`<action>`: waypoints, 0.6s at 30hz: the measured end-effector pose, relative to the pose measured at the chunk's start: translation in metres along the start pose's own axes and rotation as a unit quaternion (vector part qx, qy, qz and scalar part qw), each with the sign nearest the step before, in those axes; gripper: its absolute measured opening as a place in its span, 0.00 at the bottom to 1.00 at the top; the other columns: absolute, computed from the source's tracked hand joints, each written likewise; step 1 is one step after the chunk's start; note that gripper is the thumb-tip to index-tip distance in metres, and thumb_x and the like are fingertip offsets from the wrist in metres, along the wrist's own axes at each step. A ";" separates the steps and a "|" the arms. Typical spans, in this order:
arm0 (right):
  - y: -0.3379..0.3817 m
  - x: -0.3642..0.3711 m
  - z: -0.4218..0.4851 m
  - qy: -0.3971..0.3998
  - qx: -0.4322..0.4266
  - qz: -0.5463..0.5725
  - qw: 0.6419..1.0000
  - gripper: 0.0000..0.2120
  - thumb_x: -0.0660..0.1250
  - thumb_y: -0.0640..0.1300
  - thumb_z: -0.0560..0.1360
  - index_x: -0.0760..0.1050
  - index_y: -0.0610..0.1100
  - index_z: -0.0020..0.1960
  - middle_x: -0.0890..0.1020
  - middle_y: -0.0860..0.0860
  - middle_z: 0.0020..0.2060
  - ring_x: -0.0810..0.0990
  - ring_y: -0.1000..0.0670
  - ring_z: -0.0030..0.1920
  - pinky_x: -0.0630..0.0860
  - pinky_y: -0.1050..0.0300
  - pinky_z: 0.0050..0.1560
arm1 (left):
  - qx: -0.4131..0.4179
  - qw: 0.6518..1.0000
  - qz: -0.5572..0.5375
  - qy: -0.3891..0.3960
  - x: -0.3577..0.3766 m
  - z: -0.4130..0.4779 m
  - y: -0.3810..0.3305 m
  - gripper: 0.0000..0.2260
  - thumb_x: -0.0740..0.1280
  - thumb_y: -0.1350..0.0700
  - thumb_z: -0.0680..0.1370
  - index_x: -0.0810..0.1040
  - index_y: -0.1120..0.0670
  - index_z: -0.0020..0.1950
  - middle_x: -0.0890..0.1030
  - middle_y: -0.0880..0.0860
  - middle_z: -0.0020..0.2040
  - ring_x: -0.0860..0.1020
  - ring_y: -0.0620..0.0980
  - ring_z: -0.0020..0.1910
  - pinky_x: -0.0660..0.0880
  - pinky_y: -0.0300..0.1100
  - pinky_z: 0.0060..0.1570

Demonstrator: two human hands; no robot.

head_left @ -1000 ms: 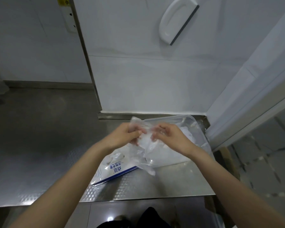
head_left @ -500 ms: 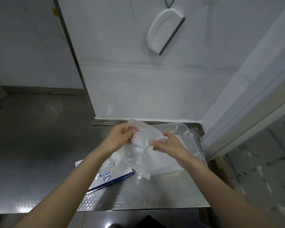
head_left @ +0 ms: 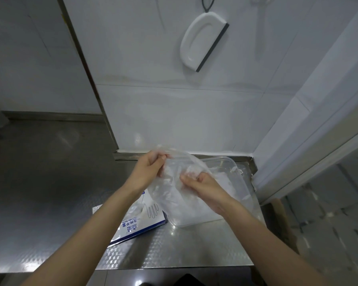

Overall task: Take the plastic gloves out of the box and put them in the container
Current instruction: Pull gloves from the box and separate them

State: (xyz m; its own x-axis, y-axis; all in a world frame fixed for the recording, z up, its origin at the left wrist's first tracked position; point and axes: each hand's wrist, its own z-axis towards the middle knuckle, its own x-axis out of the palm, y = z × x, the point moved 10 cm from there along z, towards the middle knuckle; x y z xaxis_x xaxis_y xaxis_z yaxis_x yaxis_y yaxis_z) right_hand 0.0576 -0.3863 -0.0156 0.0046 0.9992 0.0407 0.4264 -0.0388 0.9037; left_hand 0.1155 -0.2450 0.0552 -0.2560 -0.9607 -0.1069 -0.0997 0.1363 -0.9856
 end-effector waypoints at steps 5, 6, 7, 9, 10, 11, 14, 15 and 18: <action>0.005 -0.034 0.001 -0.091 -0.017 0.057 0.994 0.13 0.66 0.41 0.77 0.71 0.43 0.34 0.67 0.52 0.26 0.68 0.59 0.25 0.77 0.65 0.33 | -0.037 0.994 0.053 -0.084 -0.027 0.005 0.021 0.10 0.58 0.60 0.82 0.78 0.56 0.47 0.73 0.50 0.31 0.71 0.39 0.26 0.69 0.31 0.30; 0.008 -0.042 0.000 -0.109 -0.025 0.051 0.992 0.15 0.65 0.41 0.77 0.68 0.43 0.32 0.65 0.53 0.25 0.67 0.59 0.24 0.76 0.65 0.31 | -0.046 0.992 0.068 -0.094 -0.029 0.005 0.026 0.10 0.58 0.59 0.82 0.78 0.57 0.47 0.75 0.51 0.33 0.73 0.41 0.30 0.70 0.34 0.33; 0.010 -0.049 0.000 -0.126 -0.029 0.042 0.991 0.16 0.65 0.41 0.77 0.67 0.44 0.32 0.64 0.53 0.25 0.66 0.59 0.24 0.74 0.66 0.29 | -0.056 0.990 0.080 -0.099 -0.028 0.005 0.031 0.11 0.58 0.59 0.82 0.78 0.57 0.45 0.76 0.51 0.34 0.74 0.43 0.32 0.71 0.36 0.34; 0.014 -0.066 -0.001 -0.165 -0.040 0.014 0.985 0.14 0.65 0.41 0.77 0.67 0.42 0.34 0.65 0.51 0.26 0.67 0.56 0.27 0.73 0.67 0.26 | -0.073 0.989 0.079 -0.101 -0.021 0.005 0.039 0.14 0.58 0.58 0.82 0.75 0.57 0.38 0.75 0.51 0.30 0.73 0.42 0.26 0.71 0.37 0.30; 0.017 -0.074 -0.002 -0.184 -0.048 -0.007 0.982 0.11 0.65 0.41 0.78 0.69 0.40 0.37 0.66 0.50 0.28 0.67 0.54 0.29 0.73 0.67 0.26 | -0.081 0.989 0.081 -0.098 -0.015 0.004 0.042 0.15 0.58 0.59 0.82 0.73 0.57 0.36 0.73 0.50 0.28 0.71 0.41 0.23 0.71 0.37 0.27; 0.018 -0.083 -0.002 -0.202 -0.051 -0.029 0.978 0.09 0.64 0.41 0.78 0.70 0.39 0.40 0.69 0.49 0.30 0.69 0.54 0.30 0.74 0.68 0.27 | -0.085 0.988 0.093 -0.094 -0.009 0.004 0.043 0.14 0.58 0.58 0.82 0.72 0.56 0.36 0.73 0.50 0.28 0.71 0.42 0.23 0.71 0.36 0.26; 0.010 -0.106 0.001 -0.219 -0.020 -0.071 0.973 0.08 0.61 0.40 0.80 0.73 0.37 0.45 0.77 0.45 0.38 0.76 0.51 0.31 0.74 0.66 0.26 | -0.082 0.981 0.163 -0.067 0.008 0.004 0.049 0.09 0.59 0.57 0.82 0.72 0.55 0.42 0.76 0.52 0.34 0.74 0.46 0.27 0.72 0.33 0.23; 0.006 -0.111 0.003 -0.221 -0.009 -0.092 0.971 0.08 0.60 0.40 0.80 0.72 0.36 0.45 0.77 0.44 0.37 0.76 0.51 0.29 0.74 0.65 0.25 | -0.088 0.976 0.191 -0.052 0.014 0.004 0.055 0.08 0.59 0.57 0.81 0.72 0.55 0.44 0.77 0.52 0.35 0.74 0.47 0.27 0.73 0.34 0.24; -0.004 -0.123 0.009 -0.240 -0.007 -0.235 0.942 0.08 0.60 0.38 0.80 0.70 0.37 0.43 0.76 0.46 0.33 0.72 0.58 0.20 0.69 0.65 0.21 | -0.091 0.938 0.334 -0.023 0.025 0.007 0.068 0.07 0.59 0.53 0.81 0.71 0.52 0.44 0.79 0.51 0.38 0.77 0.50 0.33 0.75 0.42 0.35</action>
State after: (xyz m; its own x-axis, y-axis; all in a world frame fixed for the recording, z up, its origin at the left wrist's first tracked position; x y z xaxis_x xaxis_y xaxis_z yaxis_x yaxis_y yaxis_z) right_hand 0.0633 -0.5089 -0.0282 0.2272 0.7967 -0.5600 0.4708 0.4135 0.7794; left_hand 0.1092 -0.2611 -0.0158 -0.2780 -0.6555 -0.7022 -0.0961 0.7463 -0.6586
